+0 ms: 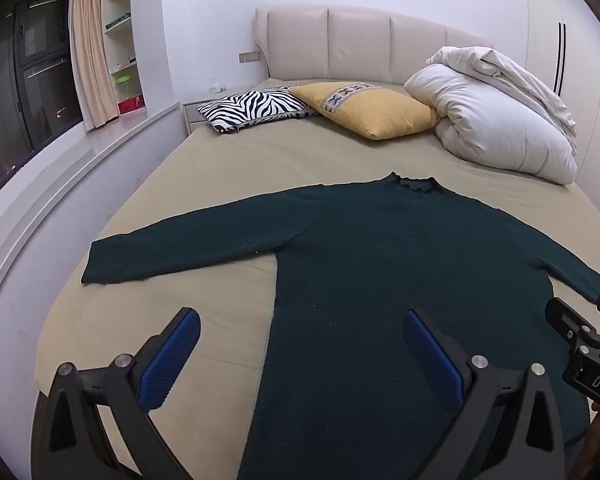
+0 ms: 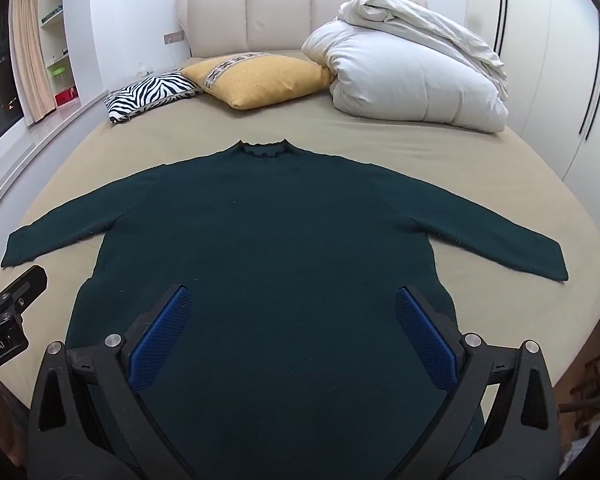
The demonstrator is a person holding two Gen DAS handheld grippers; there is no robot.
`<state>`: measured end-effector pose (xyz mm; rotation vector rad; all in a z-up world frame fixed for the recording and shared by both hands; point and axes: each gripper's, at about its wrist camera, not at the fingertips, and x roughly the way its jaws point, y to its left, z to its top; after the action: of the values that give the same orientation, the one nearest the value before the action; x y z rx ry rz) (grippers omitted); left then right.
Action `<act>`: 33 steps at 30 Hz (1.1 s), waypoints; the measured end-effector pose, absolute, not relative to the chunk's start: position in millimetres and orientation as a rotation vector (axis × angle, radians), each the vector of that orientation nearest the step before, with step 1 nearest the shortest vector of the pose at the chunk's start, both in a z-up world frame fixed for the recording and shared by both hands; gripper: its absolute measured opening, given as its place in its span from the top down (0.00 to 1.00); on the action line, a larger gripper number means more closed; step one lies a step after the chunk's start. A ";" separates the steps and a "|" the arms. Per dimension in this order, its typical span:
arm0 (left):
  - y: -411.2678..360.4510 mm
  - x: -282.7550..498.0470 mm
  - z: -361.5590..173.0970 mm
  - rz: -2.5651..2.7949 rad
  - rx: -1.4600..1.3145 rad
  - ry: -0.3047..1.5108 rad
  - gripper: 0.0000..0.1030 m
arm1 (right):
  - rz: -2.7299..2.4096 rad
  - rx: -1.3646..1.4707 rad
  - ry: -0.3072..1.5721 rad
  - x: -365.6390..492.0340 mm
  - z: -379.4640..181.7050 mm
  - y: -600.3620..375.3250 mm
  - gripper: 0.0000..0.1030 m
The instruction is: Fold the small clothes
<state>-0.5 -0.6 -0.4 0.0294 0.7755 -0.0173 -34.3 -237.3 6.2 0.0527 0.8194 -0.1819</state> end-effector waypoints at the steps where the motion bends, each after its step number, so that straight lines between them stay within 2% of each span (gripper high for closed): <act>1: -0.4 -0.5 -0.3 -0.017 0.029 0.776 0.00 | -0.182 0.053 0.820 -34.1 6.5 -237.6 0.00; 33: 5.4 -0.8 5.4 -0.017 0.029 0.776 0.00 | -0.178 0.059 0.824 -34.1 -0.3 -235.5 0.00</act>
<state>-0.8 5.4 5.4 0.0295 0.7755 -0.0172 -34.1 -235.5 -0.3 0.0587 0.8240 -0.1782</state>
